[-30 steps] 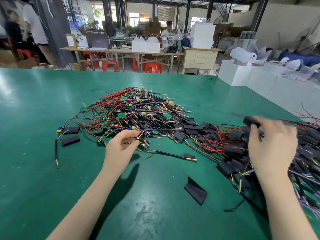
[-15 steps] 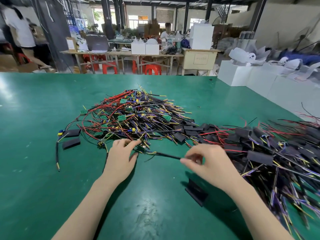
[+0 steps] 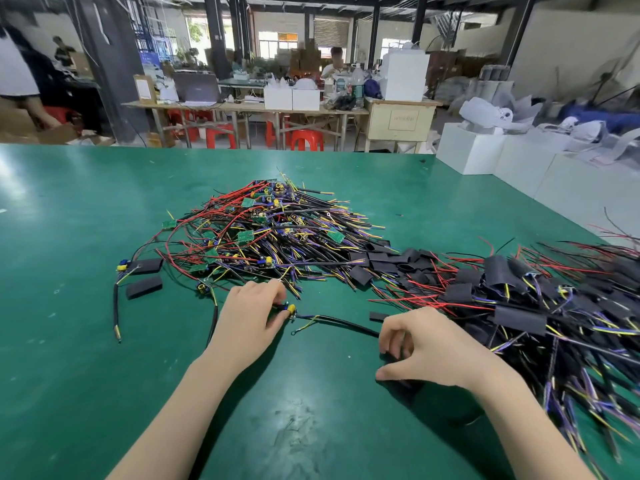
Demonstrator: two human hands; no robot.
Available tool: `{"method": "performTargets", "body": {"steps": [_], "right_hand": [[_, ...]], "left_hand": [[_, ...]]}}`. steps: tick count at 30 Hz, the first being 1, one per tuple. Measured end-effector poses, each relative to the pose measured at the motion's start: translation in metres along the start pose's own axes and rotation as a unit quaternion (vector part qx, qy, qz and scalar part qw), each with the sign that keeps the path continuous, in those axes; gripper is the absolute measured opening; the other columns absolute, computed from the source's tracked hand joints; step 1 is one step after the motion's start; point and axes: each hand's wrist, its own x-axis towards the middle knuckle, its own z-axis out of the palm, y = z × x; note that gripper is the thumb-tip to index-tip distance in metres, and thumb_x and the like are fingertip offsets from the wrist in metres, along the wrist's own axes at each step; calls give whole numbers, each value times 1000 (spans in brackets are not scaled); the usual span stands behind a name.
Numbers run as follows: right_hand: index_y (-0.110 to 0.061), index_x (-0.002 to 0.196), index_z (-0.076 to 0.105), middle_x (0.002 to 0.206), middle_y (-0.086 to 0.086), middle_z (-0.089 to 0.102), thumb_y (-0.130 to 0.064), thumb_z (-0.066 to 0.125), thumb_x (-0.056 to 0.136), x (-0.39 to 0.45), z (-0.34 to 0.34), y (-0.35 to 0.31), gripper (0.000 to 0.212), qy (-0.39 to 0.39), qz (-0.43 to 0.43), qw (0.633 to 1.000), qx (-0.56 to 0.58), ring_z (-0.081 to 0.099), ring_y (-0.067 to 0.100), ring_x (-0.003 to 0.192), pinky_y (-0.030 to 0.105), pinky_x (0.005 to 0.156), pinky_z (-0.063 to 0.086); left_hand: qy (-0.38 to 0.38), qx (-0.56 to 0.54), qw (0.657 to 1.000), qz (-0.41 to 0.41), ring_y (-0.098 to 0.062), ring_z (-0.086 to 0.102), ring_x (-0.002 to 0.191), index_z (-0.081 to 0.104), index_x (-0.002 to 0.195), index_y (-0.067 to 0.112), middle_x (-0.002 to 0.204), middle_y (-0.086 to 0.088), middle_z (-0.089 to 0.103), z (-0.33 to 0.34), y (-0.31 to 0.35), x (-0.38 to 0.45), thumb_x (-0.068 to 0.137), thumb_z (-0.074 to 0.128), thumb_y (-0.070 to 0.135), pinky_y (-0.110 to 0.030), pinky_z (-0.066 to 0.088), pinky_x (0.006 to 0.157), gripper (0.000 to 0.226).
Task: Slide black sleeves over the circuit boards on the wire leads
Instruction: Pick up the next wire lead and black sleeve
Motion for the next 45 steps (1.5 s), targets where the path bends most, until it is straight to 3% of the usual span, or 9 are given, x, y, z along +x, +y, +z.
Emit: {"method": "performTargets", "body": {"steps": [3, 8, 14, 18, 21, 26, 30, 36, 45], "right_hand": [[-29, 74, 58, 63, -21, 64, -65, 75, 46, -3, -4, 5, 49, 0, 22, 1000, -23, 54, -2, 59, 24, 62, 46], [-28, 71, 62, 61, -16, 64, -49, 82, 56, -4, -6, 8, 33, -16, 33, 999, -15, 54, -4, 56, 20, 58, 43], [-31, 82, 67, 80, -18, 59, -49, 71, 75, 4, 1, 11, 20, 109, 31, 992, -47, 54, 3, 78, 25, 75, 44], [-22, 90, 72, 94, -5, 64, -29, 71, 82, 14, 10, 14, 11, 233, 24, 972, 19, 56, 16, 96, 32, 89, 44], [-16, 92, 72, 98, 0, 64, -16, 67, 84, 36, 8, 18, 9, 290, 40, 956, 22, 53, 20, 101, 27, 89, 39], [-9, 118, 64, 121, 10, 61, -5, 52, 88, 87, -8, 33, 32, 219, 75, 970, -72, 52, 27, 116, 32, 97, 40], [-11, 114, 65, 119, 12, 64, -12, 55, 87, 109, -13, 41, 29, 142, 99, 976, -131, 56, 30, 113, 35, 95, 44], [-15, 98, 69, 104, 7, 68, -11, 67, 76, 121, -26, 47, 23, 111, 90, 981, -132, 61, 25, 99, 27, 82, 47], [-10, 83, 64, 79, 3, 63, -14, 77, 74, 126, -37, 58, 17, 82, 88, 993, -5, 67, 20, 61, 28, 54, 57]], "left_hand": [[9, 15, 1000, -7, -27, 56, 93, 67, 106, 18, 94, 0, 63, -3, 1, 0, 88, 68, 24, -37, 38, 82, 19], [37, -20, 998, -36, -27, 54, 93, 68, 101, 10, 97, -5, 61, -6, 0, 0, 88, 66, 14, -41, 44, 82, 13], [32, -41, 997, -53, -23, 55, 88, 59, 103, 16, 91, 1, 60, -6, 2, 1, 91, 59, 14, -40, 44, 79, 12], [100, -104, 986, -88, -19, 57, 75, 64, 114, 17, 97, 1, 57, -6, 3, -1, 93, 58, 9, -36, 44, 72, 24], [149, -163, 967, -129, -12, 58, 81, 65, 114, 18, 103, 1, 59, -5, 1, 0, 93, 59, 6, -32, 41, 73, 25], [165, -231, 942, -181, -13, 60, 86, 68, 106, 18, 97, 0, 64, -4, -2, 3, 90, 64, 7, -19, 41, 73, 19], [156, -252, 935, -194, 1, 58, 87, 68, 106, 17, 99, 2, 66, -2, -2, 3, 90, 65, 8, -3, 39, 71, 19], [156, -230, 945, -175, -1, 57, 88, 67, 101, 21, 99, 5, 61, -2, 0, 3, 89, 65, 7, -8, 40, 68, 18], [106, -309, 929, -176, -9, 40, 50, 67, 106, 32, 87, 5, 67, -6, 3, 4, 92, 53, 0, -19, 33, 53, 38]]}}
